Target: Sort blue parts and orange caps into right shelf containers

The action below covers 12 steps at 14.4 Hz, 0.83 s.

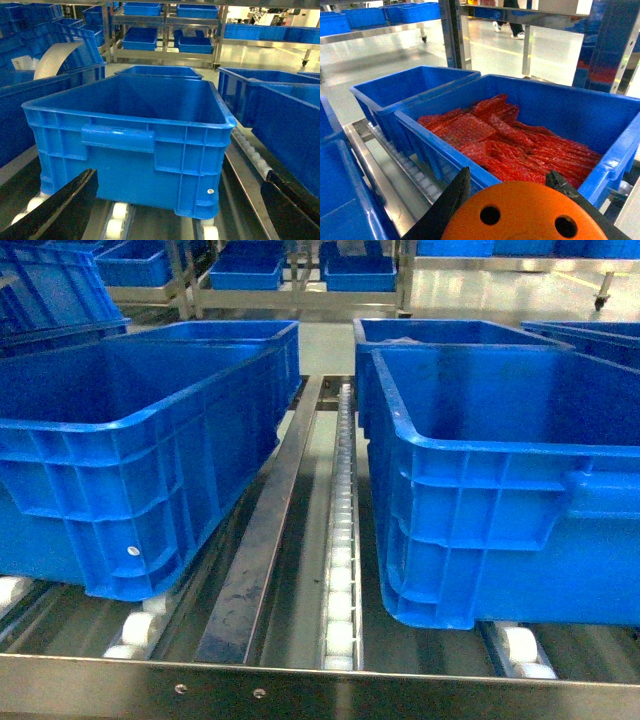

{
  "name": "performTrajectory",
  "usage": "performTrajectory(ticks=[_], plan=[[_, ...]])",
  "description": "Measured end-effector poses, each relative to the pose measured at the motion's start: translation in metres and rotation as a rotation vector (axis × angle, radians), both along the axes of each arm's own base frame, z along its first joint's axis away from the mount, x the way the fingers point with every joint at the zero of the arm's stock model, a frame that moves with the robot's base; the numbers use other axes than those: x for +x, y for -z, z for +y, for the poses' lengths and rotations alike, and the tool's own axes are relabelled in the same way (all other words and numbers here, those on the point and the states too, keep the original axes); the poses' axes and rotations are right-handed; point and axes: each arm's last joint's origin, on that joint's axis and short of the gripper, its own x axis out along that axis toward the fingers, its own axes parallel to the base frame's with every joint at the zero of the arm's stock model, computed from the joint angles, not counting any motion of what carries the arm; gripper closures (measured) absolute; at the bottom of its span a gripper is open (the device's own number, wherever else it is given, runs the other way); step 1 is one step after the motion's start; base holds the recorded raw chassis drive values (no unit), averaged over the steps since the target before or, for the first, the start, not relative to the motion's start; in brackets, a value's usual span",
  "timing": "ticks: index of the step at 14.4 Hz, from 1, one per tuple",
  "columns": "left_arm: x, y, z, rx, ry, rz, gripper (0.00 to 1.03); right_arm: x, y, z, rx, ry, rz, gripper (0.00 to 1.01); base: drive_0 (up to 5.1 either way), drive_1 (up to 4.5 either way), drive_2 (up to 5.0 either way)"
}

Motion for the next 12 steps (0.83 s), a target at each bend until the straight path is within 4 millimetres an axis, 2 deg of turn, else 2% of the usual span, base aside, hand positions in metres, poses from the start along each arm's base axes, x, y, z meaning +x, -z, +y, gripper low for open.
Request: performTrajectory(ticks=[3, 6, 9, 10, 11, 12], plan=[[0.000, 0.000, 0.000, 0.000, 0.000, 0.000, 0.05, 0.007, 0.001, 0.001, 0.003, -0.014, 0.010, 0.61, 0.0, 0.00, 0.0], [0.000, 0.000, 0.000, 0.000, 0.000, 0.000, 0.05, 0.025, -0.001, 0.010, 0.007, -0.080, 0.010, 0.61, 0.0, 0.00, 0.0], [0.000, 0.000, 0.000, 0.000, 0.000, 0.000, 0.05, 0.047, -0.003, 0.030, 0.012, -0.172, 0.001, 0.61, 0.0, 0.00, 0.0], [0.000, 0.000, 0.000, 0.000, 0.000, 0.000, 0.05, 0.063, -0.002, 0.048, 0.019, -0.251, -0.002, 0.61, 0.0, 0.00, 0.0], [0.000, 0.000, 0.000, 0.000, 0.000, 0.000, 0.05, 0.068, -0.001, 0.054, 0.021, -0.276, 0.001, 0.61, 0.0, 0.00, 0.0], [0.000, 0.000, 0.000, 0.000, 0.000, 0.000, 0.05, 0.083, 0.002, 0.071, 0.034, -0.346, -0.006, 0.61, 0.0, 0.00, 0.0]])
